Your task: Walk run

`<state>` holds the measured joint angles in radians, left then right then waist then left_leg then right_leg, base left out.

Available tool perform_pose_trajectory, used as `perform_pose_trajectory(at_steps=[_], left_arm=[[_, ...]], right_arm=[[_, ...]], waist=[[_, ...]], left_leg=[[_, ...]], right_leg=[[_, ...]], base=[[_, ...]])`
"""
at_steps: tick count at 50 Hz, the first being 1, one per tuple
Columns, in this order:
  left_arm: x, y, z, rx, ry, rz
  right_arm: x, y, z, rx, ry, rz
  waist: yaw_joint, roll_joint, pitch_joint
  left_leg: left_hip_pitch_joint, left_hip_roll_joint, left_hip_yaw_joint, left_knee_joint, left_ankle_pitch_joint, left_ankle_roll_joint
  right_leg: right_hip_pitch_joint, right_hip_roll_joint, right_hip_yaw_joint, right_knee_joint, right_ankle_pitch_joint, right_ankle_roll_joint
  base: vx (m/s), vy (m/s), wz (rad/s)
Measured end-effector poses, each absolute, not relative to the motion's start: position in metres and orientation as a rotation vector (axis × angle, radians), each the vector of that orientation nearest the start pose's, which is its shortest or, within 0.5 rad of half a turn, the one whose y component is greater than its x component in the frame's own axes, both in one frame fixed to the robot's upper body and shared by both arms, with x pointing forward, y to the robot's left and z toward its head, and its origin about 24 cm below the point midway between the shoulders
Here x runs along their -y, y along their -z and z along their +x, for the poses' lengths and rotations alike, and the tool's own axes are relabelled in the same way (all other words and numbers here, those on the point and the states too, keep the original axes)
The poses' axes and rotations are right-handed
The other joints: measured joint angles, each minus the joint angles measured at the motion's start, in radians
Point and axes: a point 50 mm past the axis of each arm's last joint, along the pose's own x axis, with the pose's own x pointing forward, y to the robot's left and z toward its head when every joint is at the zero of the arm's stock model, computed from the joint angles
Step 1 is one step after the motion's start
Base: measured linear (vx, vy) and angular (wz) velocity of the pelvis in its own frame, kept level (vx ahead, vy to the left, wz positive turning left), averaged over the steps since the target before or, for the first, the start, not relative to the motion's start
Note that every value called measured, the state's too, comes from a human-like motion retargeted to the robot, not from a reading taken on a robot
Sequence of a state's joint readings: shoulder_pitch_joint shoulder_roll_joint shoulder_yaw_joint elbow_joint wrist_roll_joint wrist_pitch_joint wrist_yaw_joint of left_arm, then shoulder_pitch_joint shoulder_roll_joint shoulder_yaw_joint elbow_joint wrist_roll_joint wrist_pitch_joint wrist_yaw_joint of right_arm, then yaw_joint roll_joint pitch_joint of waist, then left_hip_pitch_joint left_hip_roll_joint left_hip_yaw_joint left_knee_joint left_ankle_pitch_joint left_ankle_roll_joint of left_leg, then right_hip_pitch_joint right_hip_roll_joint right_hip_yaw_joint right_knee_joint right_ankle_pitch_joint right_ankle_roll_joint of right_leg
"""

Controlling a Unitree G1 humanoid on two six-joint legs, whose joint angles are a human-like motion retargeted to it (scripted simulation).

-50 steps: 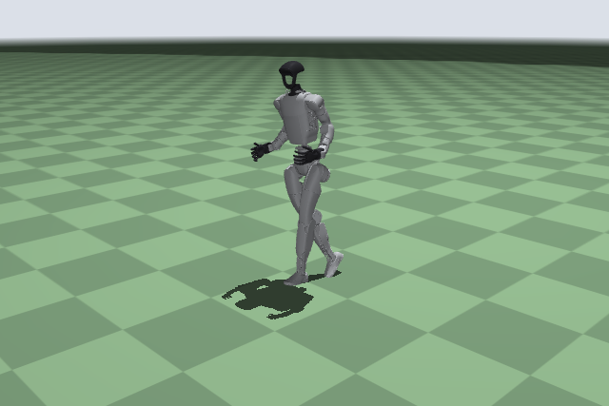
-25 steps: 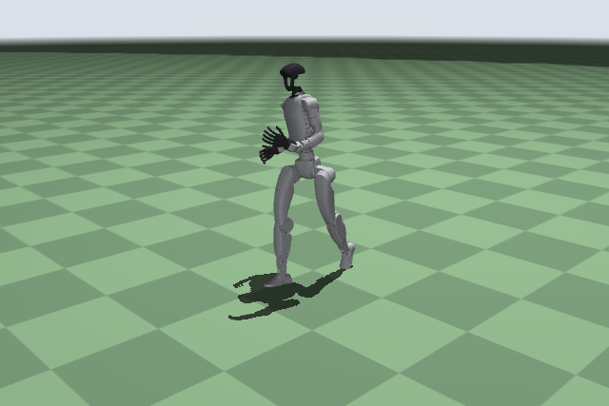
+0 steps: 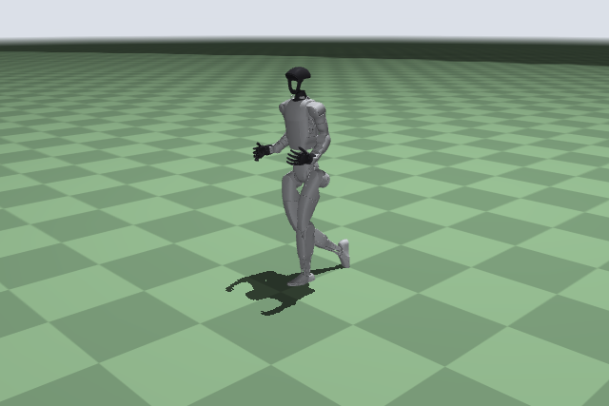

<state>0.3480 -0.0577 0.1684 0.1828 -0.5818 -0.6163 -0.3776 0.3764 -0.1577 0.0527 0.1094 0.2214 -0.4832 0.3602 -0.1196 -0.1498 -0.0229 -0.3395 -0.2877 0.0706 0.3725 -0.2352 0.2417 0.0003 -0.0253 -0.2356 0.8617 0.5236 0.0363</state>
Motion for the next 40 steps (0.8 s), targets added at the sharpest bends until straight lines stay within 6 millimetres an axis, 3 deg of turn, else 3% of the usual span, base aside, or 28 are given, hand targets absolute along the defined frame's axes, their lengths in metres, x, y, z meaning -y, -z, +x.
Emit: perform_pose_trajectory(at_steps=[2, 3, 5, 7, 10, 14, 15, 17, 18, 20, 22, 23, 25, 26, 29, 31, 35, 37, 38, 39, 40], left_arm=[[-0.216, -0.009, 0.182, 0.369, -0.22, -0.472], [-0.209, -0.018, 0.197, 0.405, -0.175, -0.507], [-0.192, -0.038, 0.222, 0.473, -0.081, -0.571], [-0.184, -0.059, 0.239, 0.539, -0.005, -0.577], [-0.18, -0.081, 0.246, 0.595, 0.09, -0.485], [-0.188, -0.091, 0.239, 0.613, 0.148, -0.311], [-0.191, -0.09, 0.236, 0.603, 0.152, -0.277], [-0.196, -0.08, 0.23, 0.554, 0.138, -0.246], [-0.197, -0.072, 0.226, 0.516, 0.132, -0.247], [-0.203, -0.05, 0.214, 0.421, 0.114, -0.262], [-0.21, -0.021, 0.191, 0.287, 0.102, -0.258], [-0.211, -0.006, 0.182, 0.217, 0.1, -0.252], [-0.208, 0.021, 0.16, 0.089, 0.056, -0.264], [-0.208, 0.03, 0.149, 0.048, 0.03, -0.27], [-0.21, 0.042, 0.119, -0.012, -0.049, -0.291], [-0.217, 0.042, 0.104, -0.029, -0.088, -0.279], [-0.228, 0.036, 0.094, -0.034, -0.093, -0.239], [-0.229, 0.029, 0.101, 0.002, -0.089, -0.254], [-0.229, 0.025, 0.107, 0.031, -0.087, -0.261], [-0.227, 0.02, 0.114, 0.064, -0.086, -0.267], [-0.225, 0.014, 0.121, 0.1, -0.086, -0.273]], right_arm=[[0.168, 0.018, 0.153, -0.029, -0.278, 0.091], [0.167, 0.023, 0.147, -0.057, -0.263, 0.116], [0.172, 0.03, 0.134, -0.1, -0.234, 0.14], [0.181, 0.033, 0.124, -0.128, -0.201, 0.146], [0.194, 0.035, 0.112, -0.17, -0.209, 0.123], [0.206, 0.033, 0.106, -0.197, -0.223, 0.08], [0.207, 0.032, 0.106, -0.195, -0.225, 0.073], [0.203, 0.03, 0.113, -0.173, -0.236, 0.069], [0.201, 0.028, 0.117, -0.157, -0.235, 0.071], [0.191, 0.024, 0.126, -0.123, -0.245, 0.086], [0.181, 0.021, 0.136, -0.081, -0.24, 0.12], [0.181, 0.017, 0.146, -0.048, -0.222, 0.132], [0.179, 0.01, 0.162, 0.003, -0.233, 0.128], [0.175, 0.008, 0.167, 0.019, -0.239, 0.124], [0.17, 0.002, 0.174, 0.061, -0.231, 0.12], [0.17, 0.0, 0.174, 0.076, -0.238, 0.125], [0.173, -0.002, 0.168, 0.08, -0.248, 0.148], [0.175, -0.001, 0.165, 0.069, -0.261, 0.145], [0.175, 0.0, 0.163, 0.062, -0.271, 0.142], [0.174, 0.0, 0.162, 0.054, -0.284, 0.137], [0.174, 0.001, 0.16, 0.046, -0.299, 0.13]], waist=[[-0.032, 0.059, -0.011], [-0.015, 0.102, -0.02], [-0.007, 0.152, -0.022], [-0.039, 0.183, -0.011], [-0.132, 0.226, -0.012], [-0.252, 0.229, -0.031], [-0.272, 0.232, -0.033], [-0.266, 0.223, -0.039], [-0.278, 0.215, -0.04], [-0.272, 0.193, -0.067], [-0.254, 0.234, -0.036], [-0.25, 0.247, -0.011], [-0.242, 0.192, -0.027], [-0.24, 0.166, -0.033], [-0.211, 0.118, -0.031], [-0.144, 0.087, -0.025], [-0.002, 0.078, -0.002], [0.058, 0.071, 0.01], [0.07, 0.072, 0.017], [0.083, 0.067, 0.022], [0.096, 0.06, 0.025]], left_leg=[[0.02, 0.121, 0.091, 0.036, -0.043, -0.011], [0.057, 0.164, 0.071, 0.006, -0.05, -0.016], [0.131, 0.209, 0.041, -0.04, -0.057, -0.04], [0.198, 0.196, 0.006, -0.104, -0.002, -0.045], [0.296, 0.195, -0.036, -0.198, 0.162, -0.096], [0.432, 0.166, -0.086, -0.253, 0.381, -0.15], [0.463, 0.17, -0.097, -0.255, 0.432, -0.166], [0.51, 0.178, -0.086, -0.225, 0.532, -0.218], [0.528, 0.176, -0.107, -0.185, 0.59, -0.251], [0.522, 0.166, -0.082, -0.058, 0.729, -0.327], [0.409, 0.265, -0.048, 0.324, 0.759, -0.372], [0.353, 0.309, -0.066, 0.484, 0.759, -0.373], [0.268, 0.174, -0.119, 0.524, 0.734, -0.349], [0.229, 0.182, -0.076, 0.537, 0.643, -0.297], [0.099, 0.229, 0.045, 0.518, 0.37, -0.179], [0.028, 0.24, 0.138, 0.399, 0.263, -0.145], [-0.046, 0.181, 0.161, -0.014, 0.193, -0.127], [-0.04, 0.137, 0.114, -0.2, 0.158, -0.177], [-0.03, 0.137, 0.102, -0.261, 0.143, -0.245], [-0.026, 0.139, 0.112, -0.28, 0.171, -0.219], [-0.026, 0.142, 0.133, -0.277, 0.219, -0.147]], right_leg=[[-0.1, 0.041, 0.014, 0.064, -0.005, -0.017], [-0.147, 0.094, 0.022, 0.035, -0.021, -0.041], [-0.238, 0.135, 0.04, 0.016, -0.149, -0.078], [-0.323, 0.095, 0.021, -0.033, -0.301, -0.089], [-0.419, 0.009, -0.032, -0.228, -0.434, -0.075], [-0.485, -0.033, 0.038, -0.585, -0.545, -0.016], [-0.488, -0.024, 0.095, -0.659, -0.581, 0.021], [-0.485, -0.036, 0.122, -0.712, -0.545, 0.047], [-0.48, -0.036, 0.09, -0.694, -0.484, 0.002], [-0.462, -0.08, -0.076, -0.588, -0.493, -0.105], [-0.435, 0.118, 0.174, -0.456, -0.644, -0.162], [-0.413, 0.113, 0.105, -0.427, -0.666, -0.172], [-0.337, 0.06, 0.139, -0.475, -0.673, -0.176], [-0.296, 0.053, 0.148, -0.494, -0.68, -0.185], [-0.173, 0.058, 0.145, -0.595, -0.625, -0.2], [-0.099, 0.049, 0.105, -0.668, -0.516, -0.189], [0.035, 0.092, 0.067, -0.749, -0.279, -0.149], [0.101, 0.099, 0.041, -0.757, -0.177, -0.122], [0.129, 0.114, 0.037, -0.746, -0.134, -0.108], [0.152, 0.122, 0.044, -0.722, -0.087, -0.084], [0.172, 0.126, 0.056, -0.692, -0.038, -0.055]], base=[[0.94, -0.21, 0.25], [1.23, -0.42, -0.2], [1.27, -0.42, 0.15], [1.16, -0.36, 0.97], [1.32, -0.39, 1.2], [1.18, -0.41, 0.99], [1.49, -0.7, 0.26], [1.07, -0.49, -0.15], [1.19, -0.61, -0.06], [1.58, -0.9, -0.38], [1.14, -0.6, -0.37], [0.94, -0.42, 0.07], [1.11, -0.51, -0.03], [1.11, -0.48, -0.18], [1.26, -0.44, -0.23], [1.11, -0.41, -1.06], [1.17, -0.37, -1.09], [1.13, -0.34, -0.93], [1.43, -0.41, -0.7], [1.51, -0.44, -0.64], [1.29, -0.42, -0.52]])
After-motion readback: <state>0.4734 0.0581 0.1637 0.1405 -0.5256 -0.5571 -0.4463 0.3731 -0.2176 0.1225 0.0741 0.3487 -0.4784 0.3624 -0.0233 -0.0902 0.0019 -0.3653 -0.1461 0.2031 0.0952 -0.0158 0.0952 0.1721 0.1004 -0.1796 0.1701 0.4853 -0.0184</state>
